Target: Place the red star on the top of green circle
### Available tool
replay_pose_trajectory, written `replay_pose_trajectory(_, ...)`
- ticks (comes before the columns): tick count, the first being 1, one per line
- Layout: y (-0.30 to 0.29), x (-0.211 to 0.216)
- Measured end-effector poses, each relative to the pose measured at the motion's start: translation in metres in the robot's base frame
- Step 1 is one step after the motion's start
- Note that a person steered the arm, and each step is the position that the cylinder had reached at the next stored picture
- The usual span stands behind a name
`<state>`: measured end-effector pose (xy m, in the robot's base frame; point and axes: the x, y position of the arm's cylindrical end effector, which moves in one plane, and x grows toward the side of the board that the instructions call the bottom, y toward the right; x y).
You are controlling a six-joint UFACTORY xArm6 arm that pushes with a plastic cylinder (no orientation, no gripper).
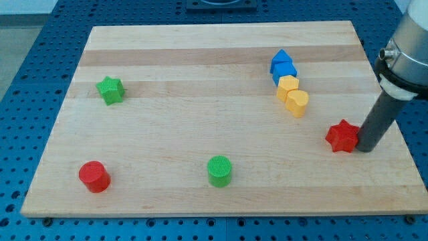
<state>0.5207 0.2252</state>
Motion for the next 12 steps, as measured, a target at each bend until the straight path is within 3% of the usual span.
replay_pose_trajectory(7, -0.051, -0.028)
replay_pose_trajectory(12, -0.171, -0.028)
